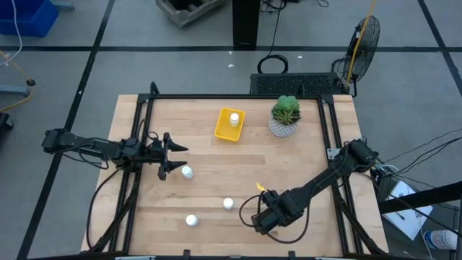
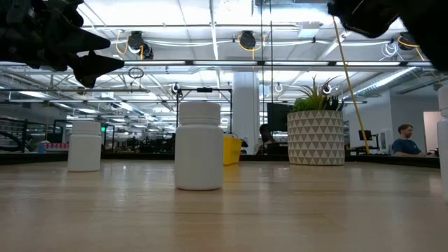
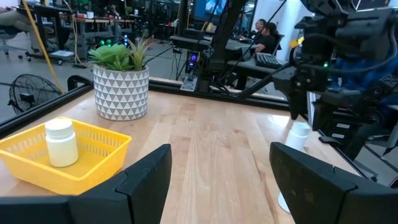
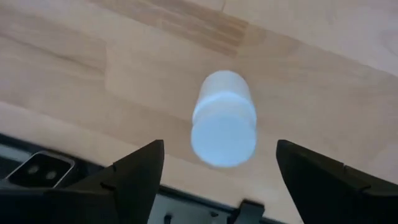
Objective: Pick and place pill bottles into a basket
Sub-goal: Put the white pill bottle into the yellow basket
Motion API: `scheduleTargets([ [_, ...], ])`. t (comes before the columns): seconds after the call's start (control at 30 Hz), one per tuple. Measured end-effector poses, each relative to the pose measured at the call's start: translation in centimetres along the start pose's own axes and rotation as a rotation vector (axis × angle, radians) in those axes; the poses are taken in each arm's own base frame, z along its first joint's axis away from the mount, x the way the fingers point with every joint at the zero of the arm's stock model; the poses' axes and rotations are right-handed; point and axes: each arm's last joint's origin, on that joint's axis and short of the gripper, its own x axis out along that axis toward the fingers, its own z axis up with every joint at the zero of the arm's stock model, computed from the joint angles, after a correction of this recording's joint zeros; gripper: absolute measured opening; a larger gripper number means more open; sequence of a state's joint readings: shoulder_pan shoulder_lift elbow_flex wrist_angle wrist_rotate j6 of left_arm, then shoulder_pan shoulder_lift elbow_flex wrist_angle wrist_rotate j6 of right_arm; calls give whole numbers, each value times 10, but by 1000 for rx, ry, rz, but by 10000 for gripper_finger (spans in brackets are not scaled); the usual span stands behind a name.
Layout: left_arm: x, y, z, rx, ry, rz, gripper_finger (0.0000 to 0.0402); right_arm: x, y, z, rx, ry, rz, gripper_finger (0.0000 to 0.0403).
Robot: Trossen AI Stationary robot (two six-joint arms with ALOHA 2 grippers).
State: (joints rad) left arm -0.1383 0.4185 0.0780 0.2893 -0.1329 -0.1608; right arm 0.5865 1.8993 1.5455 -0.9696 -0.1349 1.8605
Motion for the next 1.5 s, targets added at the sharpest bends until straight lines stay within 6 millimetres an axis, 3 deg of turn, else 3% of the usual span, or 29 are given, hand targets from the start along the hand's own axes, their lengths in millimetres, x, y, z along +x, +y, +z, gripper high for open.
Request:
scheduleTargets([
  [0.57,0,0,0,0,0,0,274,7,-1,2,-18,-12,-26,237],
  [0.9,0,0,0,0,0,0,274,24,-4,5,-27,24,-1,193],
  [1.27,0,0,0,0,1,1,274,22,-4,8,-14,21,1,151],
  [1.5,0,0,0,0,1,0,274,14,-2,19,-32,-44,39,149],
])
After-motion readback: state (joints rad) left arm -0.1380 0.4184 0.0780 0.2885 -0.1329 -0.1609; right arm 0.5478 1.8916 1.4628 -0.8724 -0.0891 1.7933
